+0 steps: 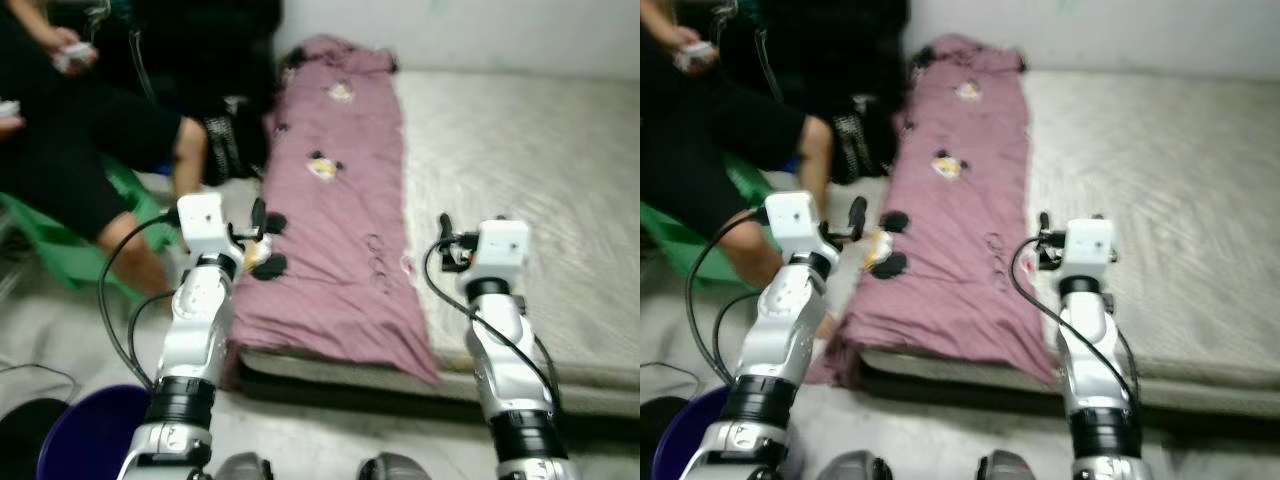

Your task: Clean up the room

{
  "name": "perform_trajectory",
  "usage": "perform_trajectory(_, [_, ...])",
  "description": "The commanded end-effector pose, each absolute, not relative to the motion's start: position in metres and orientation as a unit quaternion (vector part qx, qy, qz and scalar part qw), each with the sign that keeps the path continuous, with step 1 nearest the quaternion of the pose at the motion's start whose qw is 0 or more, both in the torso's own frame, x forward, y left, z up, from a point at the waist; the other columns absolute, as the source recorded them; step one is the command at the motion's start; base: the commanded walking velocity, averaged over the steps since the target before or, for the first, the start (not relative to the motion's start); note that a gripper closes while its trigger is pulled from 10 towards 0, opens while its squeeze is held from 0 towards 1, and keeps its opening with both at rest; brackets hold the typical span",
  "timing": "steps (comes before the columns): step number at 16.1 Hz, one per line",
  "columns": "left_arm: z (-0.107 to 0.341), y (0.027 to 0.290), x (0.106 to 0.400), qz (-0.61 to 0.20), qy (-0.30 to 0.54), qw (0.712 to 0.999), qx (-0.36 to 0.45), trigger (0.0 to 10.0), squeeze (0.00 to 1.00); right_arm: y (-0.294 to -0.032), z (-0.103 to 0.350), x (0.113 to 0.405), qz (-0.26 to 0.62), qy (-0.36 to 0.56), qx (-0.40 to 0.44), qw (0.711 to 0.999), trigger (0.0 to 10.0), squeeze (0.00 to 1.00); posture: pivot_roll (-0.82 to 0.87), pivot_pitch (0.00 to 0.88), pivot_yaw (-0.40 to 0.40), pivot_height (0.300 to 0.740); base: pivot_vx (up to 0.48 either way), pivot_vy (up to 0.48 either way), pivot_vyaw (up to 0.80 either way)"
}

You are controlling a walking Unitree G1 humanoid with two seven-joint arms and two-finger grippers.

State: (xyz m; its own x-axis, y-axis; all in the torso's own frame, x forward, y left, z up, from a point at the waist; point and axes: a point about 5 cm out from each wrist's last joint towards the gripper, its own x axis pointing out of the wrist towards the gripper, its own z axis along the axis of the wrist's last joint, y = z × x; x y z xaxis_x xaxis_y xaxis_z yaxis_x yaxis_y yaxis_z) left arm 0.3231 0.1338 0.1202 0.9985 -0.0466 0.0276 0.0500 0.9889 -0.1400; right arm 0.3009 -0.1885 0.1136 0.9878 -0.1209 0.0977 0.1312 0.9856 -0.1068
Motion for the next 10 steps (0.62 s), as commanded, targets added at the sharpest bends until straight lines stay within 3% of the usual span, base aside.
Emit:
perform_trajectory(1, [0.125, 0.1337, 0.324, -0.029, -0.022, 0.997, -0.072, 10.0, 0.0, -0.1875, 0.1158, 0.3027, -0.059, -0.049, -0.057, 0.995, 10.0, 0.0, -0.07, 0.0, 0.05, 0.74, 0.0, 0.0, 0.0])
perform_trajectory(6, [0.1232, 0.1357, 0.3218, -0.029, -0.02, 0.997, -0.074, 10.0, 0.0, -0.1844, 0.1172, 0.3014, -0.044, -0.056, -0.064, 0.995, 10.0, 0.0, -0.07, 0.0, 0.048, 0.74, 0.0, 0.0, 0.0])
perform_trajectory(10, [0.1236, 0.1344, 0.322, -0.033, -0.021, 0.996, -0.075, 10.0, 0.0, -0.1819, 0.1189, 0.3009, -0.035, -0.061, -0.075, 0.995, 10.0, 0.0, -0.07, 0.0, 0.047, 0.74, 0.0, 0.0, 0.72])
